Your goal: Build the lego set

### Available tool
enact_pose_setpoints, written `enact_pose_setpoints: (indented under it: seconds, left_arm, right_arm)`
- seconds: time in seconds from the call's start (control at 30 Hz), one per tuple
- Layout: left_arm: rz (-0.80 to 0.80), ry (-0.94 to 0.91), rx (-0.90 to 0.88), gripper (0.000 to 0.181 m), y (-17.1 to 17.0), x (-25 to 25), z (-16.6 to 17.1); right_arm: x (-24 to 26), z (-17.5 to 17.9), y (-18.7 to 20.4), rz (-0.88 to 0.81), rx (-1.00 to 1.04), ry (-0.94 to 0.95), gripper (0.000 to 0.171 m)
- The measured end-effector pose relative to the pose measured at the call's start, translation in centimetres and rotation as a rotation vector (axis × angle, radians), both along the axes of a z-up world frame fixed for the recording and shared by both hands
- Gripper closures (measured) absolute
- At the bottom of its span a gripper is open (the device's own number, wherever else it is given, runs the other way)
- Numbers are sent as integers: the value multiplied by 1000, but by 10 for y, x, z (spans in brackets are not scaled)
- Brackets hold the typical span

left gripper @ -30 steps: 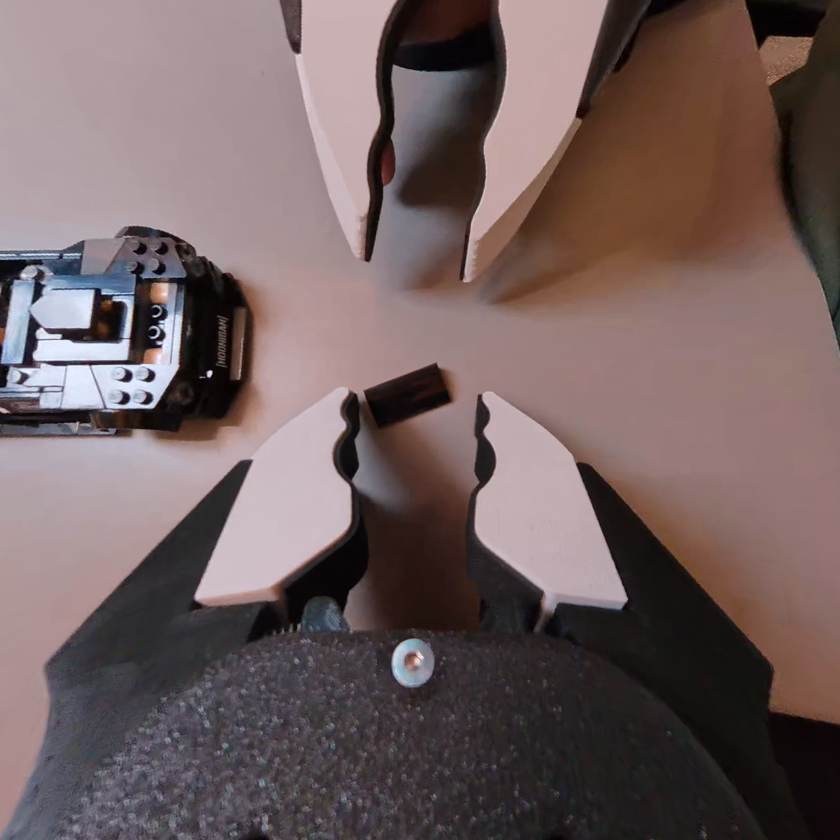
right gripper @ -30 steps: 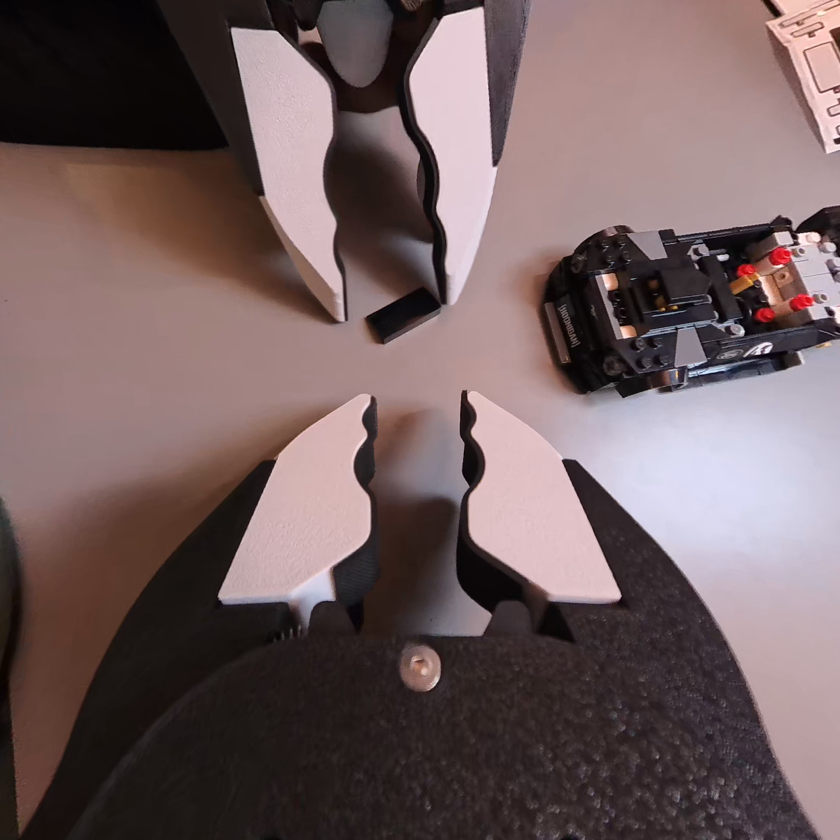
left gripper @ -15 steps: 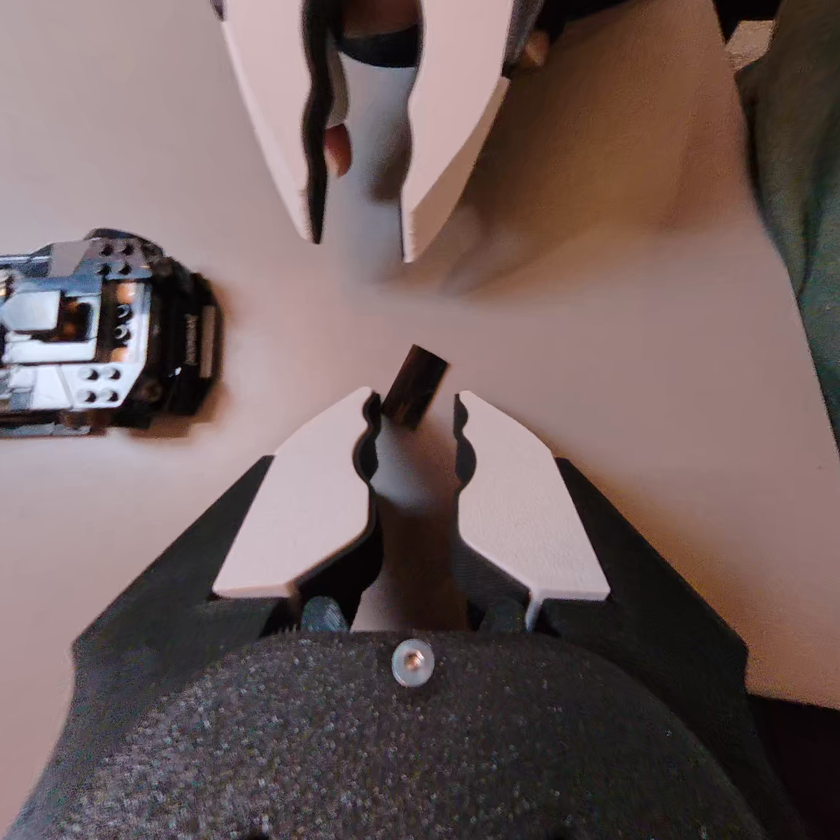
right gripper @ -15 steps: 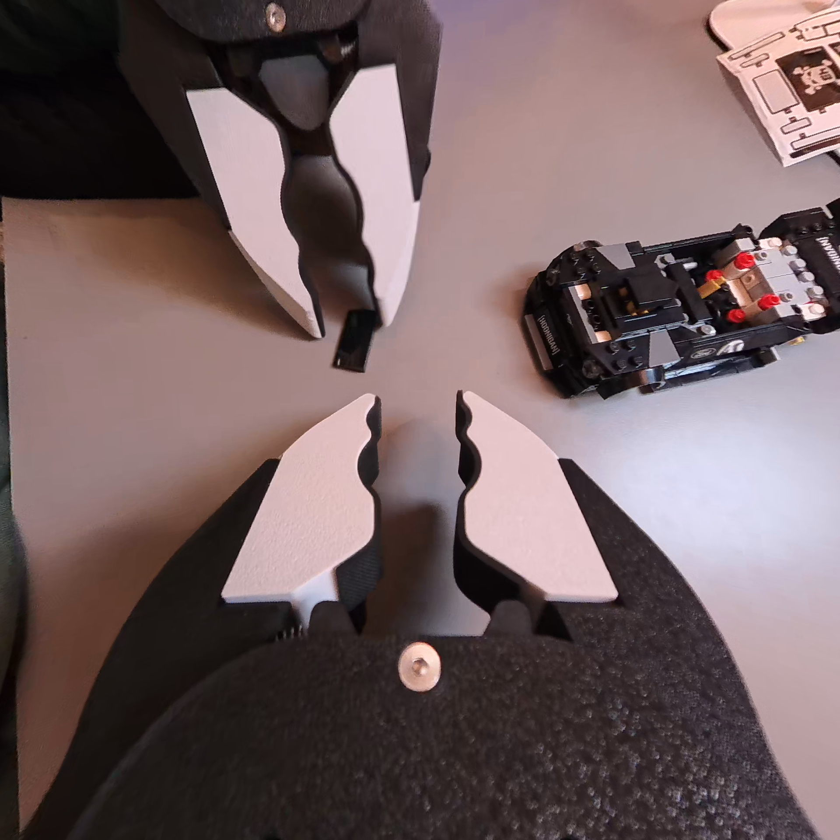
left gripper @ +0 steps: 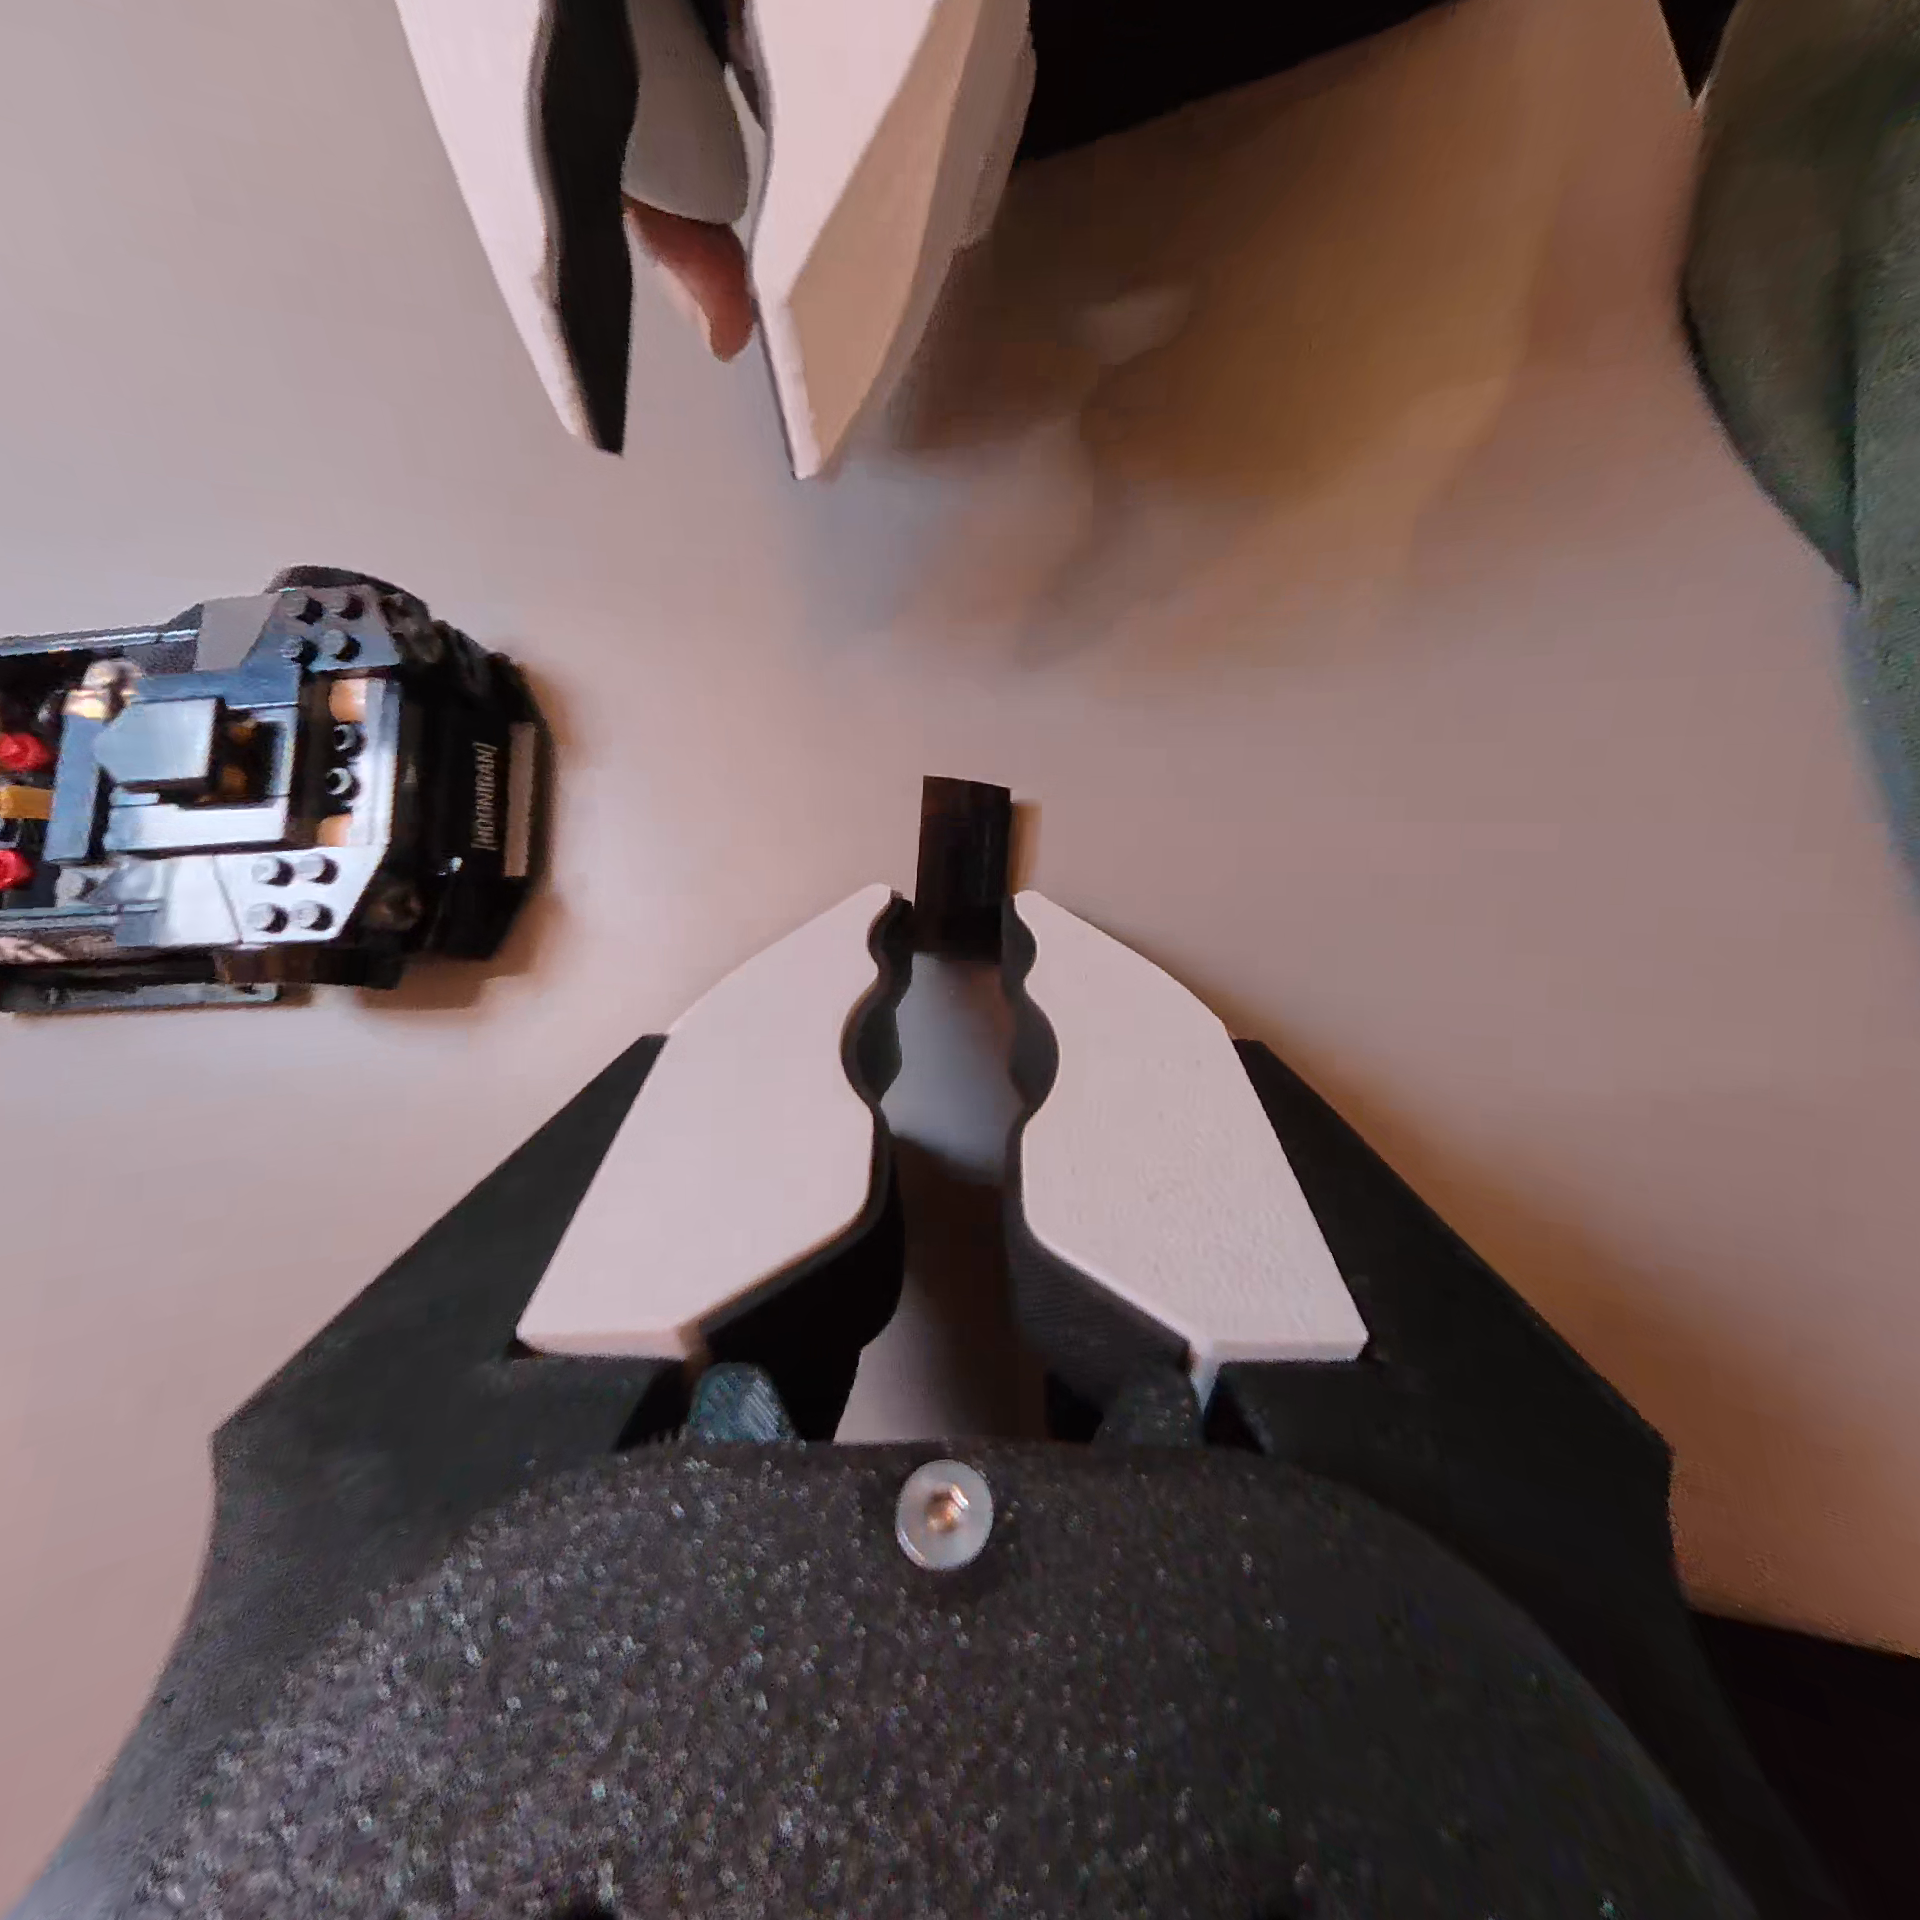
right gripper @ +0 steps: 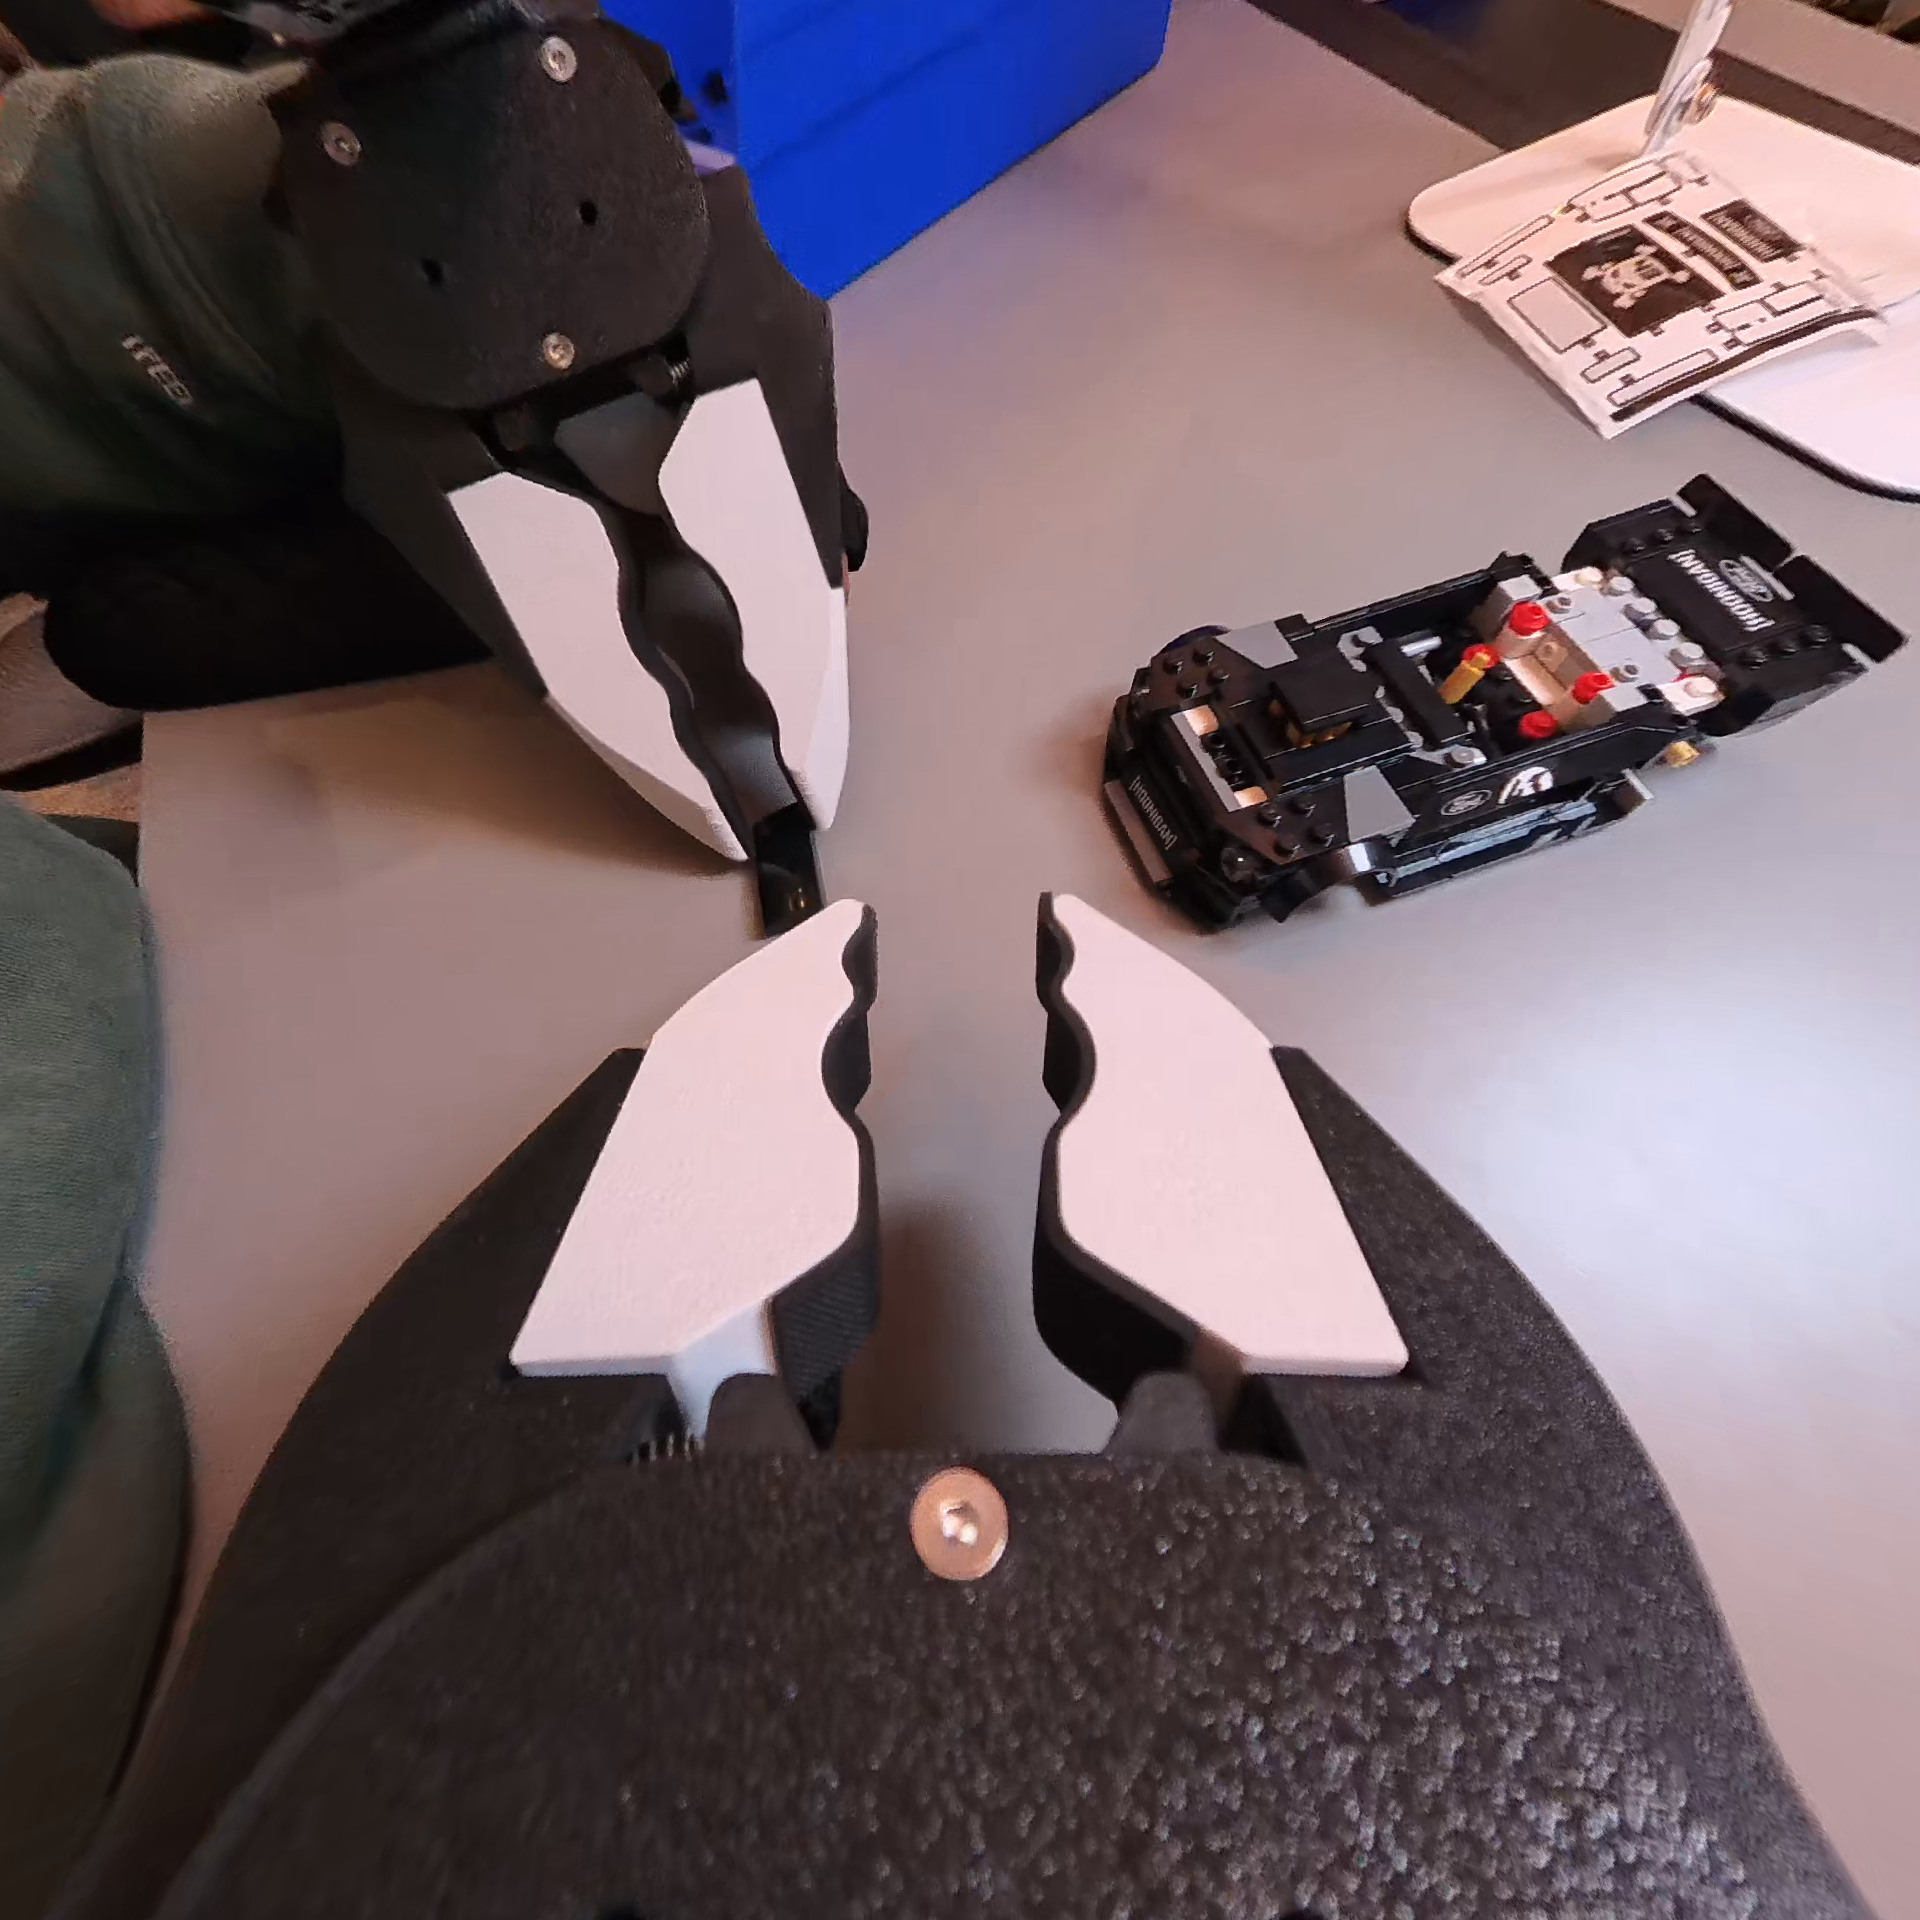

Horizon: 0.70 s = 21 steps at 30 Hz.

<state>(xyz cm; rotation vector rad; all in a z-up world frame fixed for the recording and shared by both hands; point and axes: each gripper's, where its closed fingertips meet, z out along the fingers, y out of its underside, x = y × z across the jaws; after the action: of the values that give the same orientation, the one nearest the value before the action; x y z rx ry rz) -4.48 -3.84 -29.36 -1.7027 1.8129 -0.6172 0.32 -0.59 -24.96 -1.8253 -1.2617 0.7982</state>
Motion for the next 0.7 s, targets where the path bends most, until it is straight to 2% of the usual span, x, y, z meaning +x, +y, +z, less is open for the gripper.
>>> enact_pose_setpoints:
  seconds: [0.3,0.43,0.7]
  left_arm:
    - [75,-87,39,165,20,-3,10]
    - [81,-130,49,165,26,1,15]
    - [65,-92,37,165,28,1,1]
  right_arm:
    - [0,6,1,-1,26,27,143]
    - [-5,1,-2,68,54,-26,142]
    - [-24,-15,-3,269,177,-174,142]
